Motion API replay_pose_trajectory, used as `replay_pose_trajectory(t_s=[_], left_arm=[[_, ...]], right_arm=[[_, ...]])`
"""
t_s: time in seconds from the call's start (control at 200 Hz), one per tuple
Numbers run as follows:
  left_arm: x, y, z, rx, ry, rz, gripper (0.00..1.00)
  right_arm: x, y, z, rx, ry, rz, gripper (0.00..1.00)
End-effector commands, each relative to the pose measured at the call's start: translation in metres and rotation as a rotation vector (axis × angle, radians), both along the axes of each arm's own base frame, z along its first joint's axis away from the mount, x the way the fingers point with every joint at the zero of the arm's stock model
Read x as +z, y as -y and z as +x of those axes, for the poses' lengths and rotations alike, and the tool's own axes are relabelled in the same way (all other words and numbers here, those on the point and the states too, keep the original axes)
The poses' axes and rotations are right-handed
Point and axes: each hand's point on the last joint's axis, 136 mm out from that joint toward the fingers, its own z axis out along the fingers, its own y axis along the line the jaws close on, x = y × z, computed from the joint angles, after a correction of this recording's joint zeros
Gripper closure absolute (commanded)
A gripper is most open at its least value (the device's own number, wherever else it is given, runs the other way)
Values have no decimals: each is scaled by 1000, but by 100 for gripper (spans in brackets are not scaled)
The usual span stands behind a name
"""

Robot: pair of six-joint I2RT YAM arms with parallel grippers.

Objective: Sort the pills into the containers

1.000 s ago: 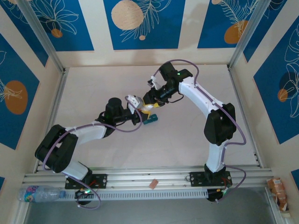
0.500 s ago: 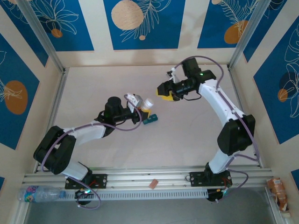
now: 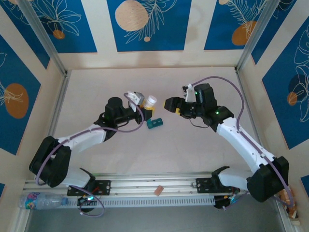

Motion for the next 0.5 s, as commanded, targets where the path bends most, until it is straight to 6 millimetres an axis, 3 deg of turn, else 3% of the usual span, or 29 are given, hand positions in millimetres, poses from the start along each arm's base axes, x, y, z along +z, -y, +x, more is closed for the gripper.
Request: replay_pose_trajectory(t_s=[0.0,0.495], left_arm=[[22,6,-5,-28,-5,-54,100],[7,26,-10,-80,-68,-36,100]], right_arm=[[27,-5,14,-77,119,50,21],[32,-31,24,-44,143,34,20]])
